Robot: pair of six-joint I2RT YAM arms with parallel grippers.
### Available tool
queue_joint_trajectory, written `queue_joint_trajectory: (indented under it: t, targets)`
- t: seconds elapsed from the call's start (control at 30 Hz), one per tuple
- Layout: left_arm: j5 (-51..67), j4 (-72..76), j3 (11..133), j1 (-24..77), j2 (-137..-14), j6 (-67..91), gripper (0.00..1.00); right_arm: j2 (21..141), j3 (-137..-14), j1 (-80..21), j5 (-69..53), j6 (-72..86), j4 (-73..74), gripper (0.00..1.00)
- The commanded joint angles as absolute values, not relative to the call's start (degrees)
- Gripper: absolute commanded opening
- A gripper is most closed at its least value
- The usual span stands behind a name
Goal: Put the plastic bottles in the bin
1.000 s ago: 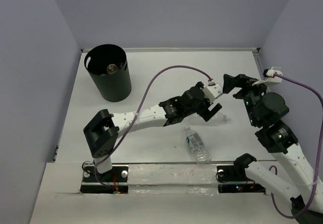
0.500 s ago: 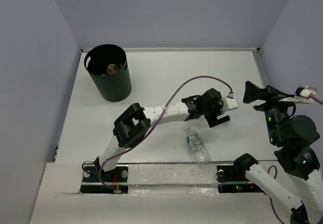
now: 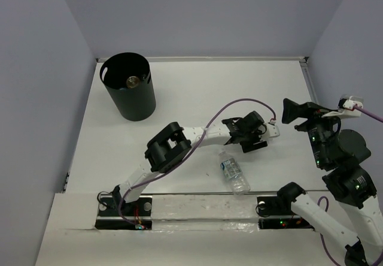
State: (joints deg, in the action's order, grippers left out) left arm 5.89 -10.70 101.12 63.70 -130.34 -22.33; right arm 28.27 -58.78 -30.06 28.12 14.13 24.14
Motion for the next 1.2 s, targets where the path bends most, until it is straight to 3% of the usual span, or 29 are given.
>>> queue_joint_trajectory:
  t: [0.0, 0.4, 0.5, 0.63, 0.73, 1.0, 1.17]
  targets:
    - [4.7, -5.8, 100.8, 61.5, -126.5, -22.2, 0.73, 28.7, -59.9, -29.9, 29.2, 13.5, 24.5, 0.95]
    - [6.4, 12.1, 88.2, 45.7, -102.0, -9.0, 0.71, 30.1, -63.5, -29.9, 30.0, 14.3, 33.1, 0.9]
    - [7.7, 14.9, 87.0, 40.4, -95.6, -2.2, 0.71, 31.5, -64.2, -29.9, 24.3, 15.4, 36.8, 0.88]
    - [7.0, 17.8, 83.6, 32.3, -86.8, 6.1, 0.71, 41.5, -62.1, -29.9, 5.2, 18.0, 42.7, 0.87]
    - [4.4, 17.1, 82.8, 26.8, -81.3, 10.1, 0.72, 47.0, -54.7, -29.9, -7.5, 19.2, 39.6, 1.0]
    - [-6.6, 16.3, 76.6, 11.2, -73.0, 15.8, 0.73, 52.7, -46.5, -32.1, -6.2, 21.0, 32.1, 1.0]
    - [-9.5, 17.8, 73.7, 4.1, -72.6, 17.8, 0.73, 61.3, -45.9, -41.0, -2.4, 23.9, 28.6, 1.0]
